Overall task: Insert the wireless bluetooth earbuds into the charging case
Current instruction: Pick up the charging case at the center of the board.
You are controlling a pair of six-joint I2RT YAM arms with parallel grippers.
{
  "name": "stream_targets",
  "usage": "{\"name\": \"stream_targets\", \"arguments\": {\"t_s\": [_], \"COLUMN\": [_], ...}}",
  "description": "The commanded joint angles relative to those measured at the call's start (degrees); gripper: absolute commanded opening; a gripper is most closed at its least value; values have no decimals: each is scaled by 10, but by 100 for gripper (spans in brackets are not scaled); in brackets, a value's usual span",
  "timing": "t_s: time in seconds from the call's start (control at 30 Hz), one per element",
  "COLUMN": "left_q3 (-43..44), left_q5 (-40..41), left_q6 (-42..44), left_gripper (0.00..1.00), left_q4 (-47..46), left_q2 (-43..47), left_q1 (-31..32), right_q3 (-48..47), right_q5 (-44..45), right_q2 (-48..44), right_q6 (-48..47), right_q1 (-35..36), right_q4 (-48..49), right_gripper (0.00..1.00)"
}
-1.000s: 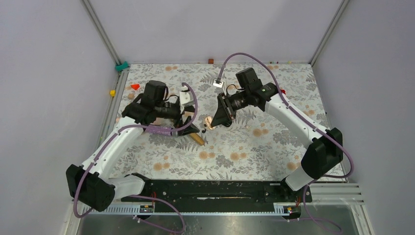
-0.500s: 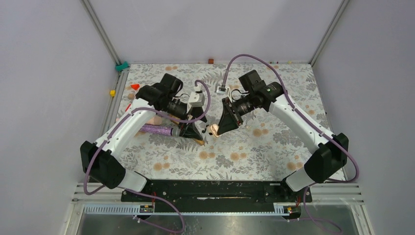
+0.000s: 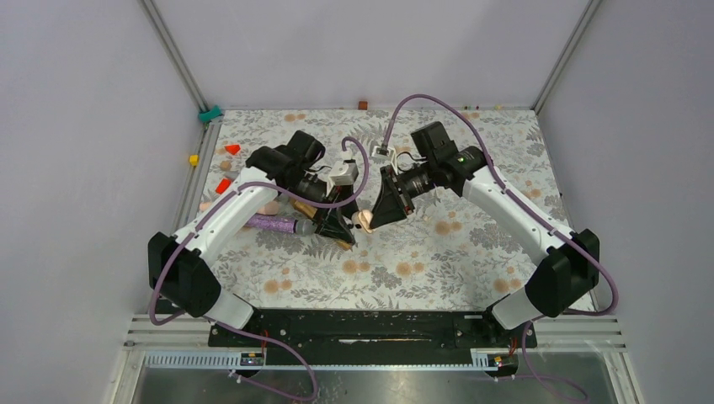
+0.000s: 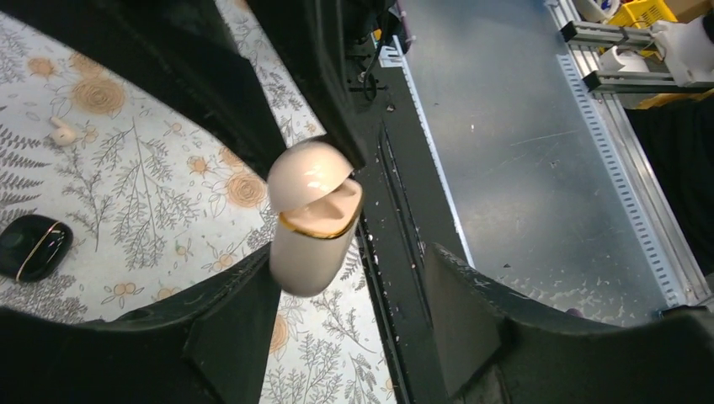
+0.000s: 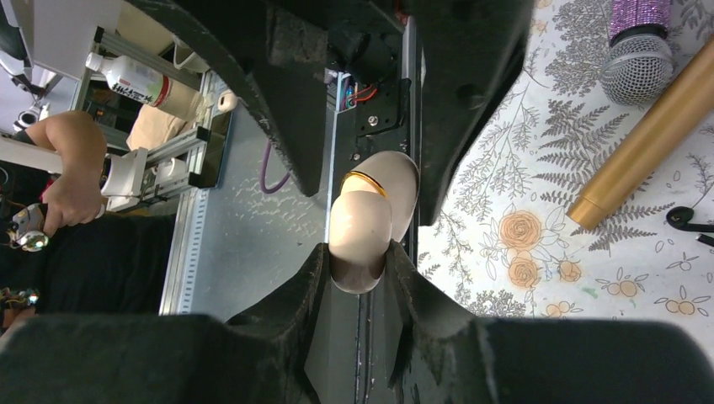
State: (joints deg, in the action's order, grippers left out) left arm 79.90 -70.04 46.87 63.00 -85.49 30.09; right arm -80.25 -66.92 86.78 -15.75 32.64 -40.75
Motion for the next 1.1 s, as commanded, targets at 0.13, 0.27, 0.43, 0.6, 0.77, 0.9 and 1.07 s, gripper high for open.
{"name": "stream_targets", "arguments": {"t_s": [0.13, 0.27, 0.43, 0.6, 0.77, 0.9, 1.07], "left_q3": [-7, -9, -2, -10, -27, -40, -41], "left_q5": [-63, -65, -68, -69, -61, -50, -48], "left_q6": [10, 10, 5, -60, -123, -157, -172], "left_gripper": [51, 43, 48, 49, 44, 35, 35], "left_q4": [-2, -1, 0, -58, -119, -156, -169], "left_q2": [4, 6, 3, 7, 12, 17, 15], "left_q1": [7, 7, 7, 7, 7, 7, 6], "right_q3": [2, 5, 7, 14, 18, 21, 24], "right_q5": [12, 18, 11, 36, 53, 64, 74], "right_q2": [-2, -1, 1, -6, -15, -22, -27], "right_q6": [43, 53, 53, 40, 32, 27, 21], "right_q1": [3, 1, 1, 1, 1, 1, 1], "right_q4": [66, 77, 76, 77, 77, 77, 77], "right_gripper": [11, 11, 11, 11, 11, 11, 11]}}
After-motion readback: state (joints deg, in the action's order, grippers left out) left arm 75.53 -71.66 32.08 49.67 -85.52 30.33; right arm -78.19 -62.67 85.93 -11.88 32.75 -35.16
